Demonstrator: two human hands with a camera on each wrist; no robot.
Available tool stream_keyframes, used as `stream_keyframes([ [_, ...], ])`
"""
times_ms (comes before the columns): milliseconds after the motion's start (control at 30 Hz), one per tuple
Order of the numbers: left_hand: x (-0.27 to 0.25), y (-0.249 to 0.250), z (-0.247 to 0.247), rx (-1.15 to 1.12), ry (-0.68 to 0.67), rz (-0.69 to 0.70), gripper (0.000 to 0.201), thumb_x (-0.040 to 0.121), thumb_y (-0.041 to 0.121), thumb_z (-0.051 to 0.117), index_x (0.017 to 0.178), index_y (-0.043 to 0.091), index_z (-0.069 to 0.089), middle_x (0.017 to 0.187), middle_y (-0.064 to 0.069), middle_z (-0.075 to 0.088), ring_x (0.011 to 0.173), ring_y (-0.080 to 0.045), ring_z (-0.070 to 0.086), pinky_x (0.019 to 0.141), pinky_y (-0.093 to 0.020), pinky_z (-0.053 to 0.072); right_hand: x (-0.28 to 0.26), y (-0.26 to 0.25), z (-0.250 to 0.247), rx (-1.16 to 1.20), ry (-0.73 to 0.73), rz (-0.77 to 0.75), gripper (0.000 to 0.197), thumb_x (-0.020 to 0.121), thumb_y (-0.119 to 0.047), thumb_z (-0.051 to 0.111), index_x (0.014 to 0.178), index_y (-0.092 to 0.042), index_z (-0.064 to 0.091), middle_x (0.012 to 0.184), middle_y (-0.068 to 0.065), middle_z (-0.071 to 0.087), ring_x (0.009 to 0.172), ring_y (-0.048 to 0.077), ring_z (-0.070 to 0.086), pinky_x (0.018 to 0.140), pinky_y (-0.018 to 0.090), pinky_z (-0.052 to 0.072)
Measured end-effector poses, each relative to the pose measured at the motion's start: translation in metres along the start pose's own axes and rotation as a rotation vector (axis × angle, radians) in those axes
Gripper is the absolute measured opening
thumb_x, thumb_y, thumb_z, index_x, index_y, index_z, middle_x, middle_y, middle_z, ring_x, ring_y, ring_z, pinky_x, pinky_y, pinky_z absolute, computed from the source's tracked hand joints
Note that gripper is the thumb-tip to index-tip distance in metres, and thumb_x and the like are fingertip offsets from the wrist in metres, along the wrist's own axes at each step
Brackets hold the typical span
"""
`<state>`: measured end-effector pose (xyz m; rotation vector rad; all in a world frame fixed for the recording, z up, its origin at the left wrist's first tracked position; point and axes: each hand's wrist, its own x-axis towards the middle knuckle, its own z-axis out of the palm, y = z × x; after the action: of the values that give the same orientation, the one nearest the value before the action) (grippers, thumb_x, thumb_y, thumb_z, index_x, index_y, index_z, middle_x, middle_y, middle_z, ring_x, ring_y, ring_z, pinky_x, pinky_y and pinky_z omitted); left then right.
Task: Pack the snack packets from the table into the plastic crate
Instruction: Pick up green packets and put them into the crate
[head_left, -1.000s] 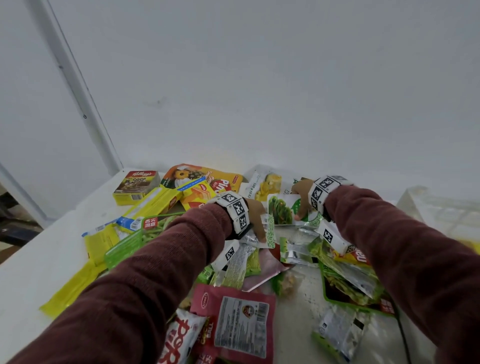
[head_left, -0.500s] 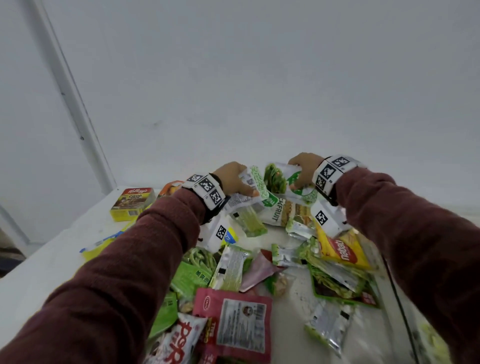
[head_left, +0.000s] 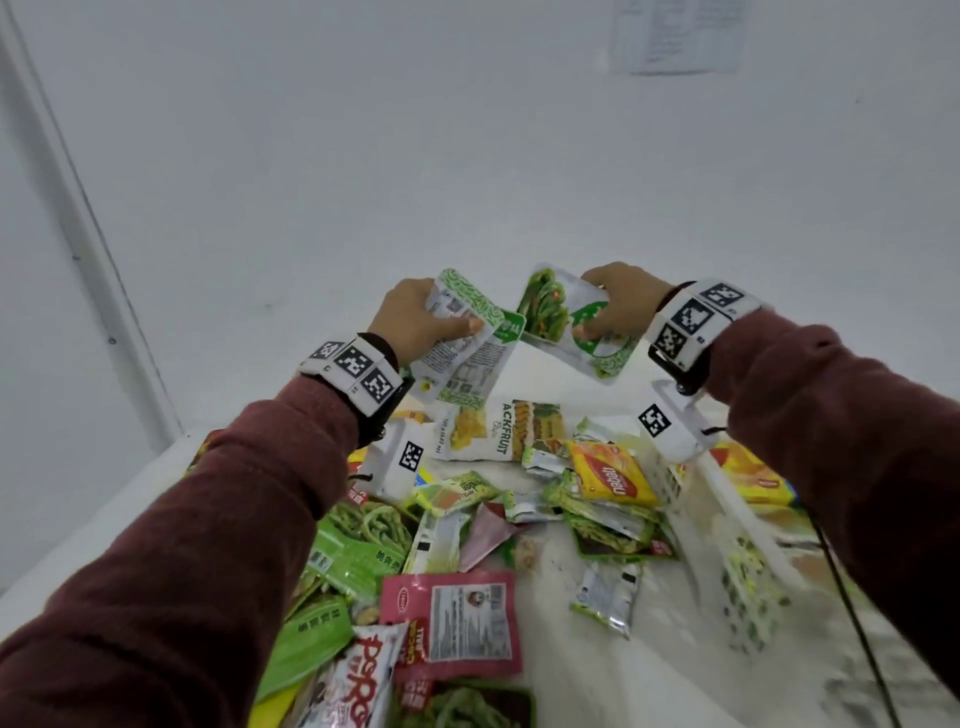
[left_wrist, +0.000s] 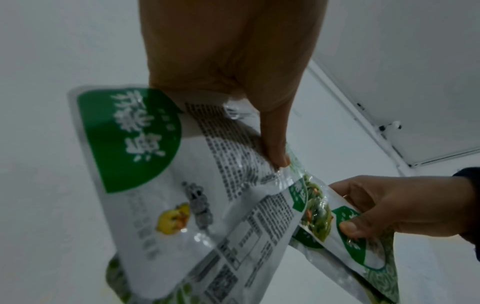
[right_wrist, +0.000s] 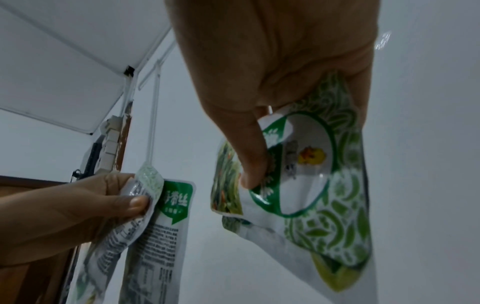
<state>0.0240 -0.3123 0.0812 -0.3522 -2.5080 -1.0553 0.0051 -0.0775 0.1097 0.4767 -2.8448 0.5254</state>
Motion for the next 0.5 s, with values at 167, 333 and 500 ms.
stream_keyframes([
  [167,-0.001,0.036,0.007,-0.122,0.005,0.126,0.077,0.054,0.067,0.062,0.073,-0.007,0.059,0.072,-0.022,0.059,0.064,-0.018,0.05,0.059,-0.035,0.039,-0.048,0.012,-0.043,-0.015,0.043,0.06,0.042,0.082,-0.017,0.068,0.118,-0.001,0.054,0.118,0.016,0.058,0.106,0.031,0.056,0.081,0.034,0.047],
  [333,-0.016,0.095,0.036,-0.148,-0.067,0.191,0.042,0.075,0.031,0.075,0.057,0.005,0.047,0.05,0.007,0.056,0.049,-0.006,0.05,0.054,-0.022,0.042,-0.099,0.046,-0.074,-0.055,0.067,0.129,0.037,0.082,-0.016,0.067,0.113,0.001,0.055,0.108,0.015,0.059,0.097,0.03,0.057,0.075,0.031,0.045],
  [500,-0.021,0.151,0.084,-0.141,-0.187,0.263,0.051,0.069,0.043,0.076,0.058,0.008,0.04,0.058,-0.006,0.042,0.054,-0.016,0.038,0.054,-0.027,0.03,-0.141,0.101,-0.093,-0.135,0.006,0.211,0.033,0.082,-0.015,0.068,0.109,0.0,0.056,0.099,0.012,0.058,0.084,0.022,0.051,0.073,0.03,0.042],
])
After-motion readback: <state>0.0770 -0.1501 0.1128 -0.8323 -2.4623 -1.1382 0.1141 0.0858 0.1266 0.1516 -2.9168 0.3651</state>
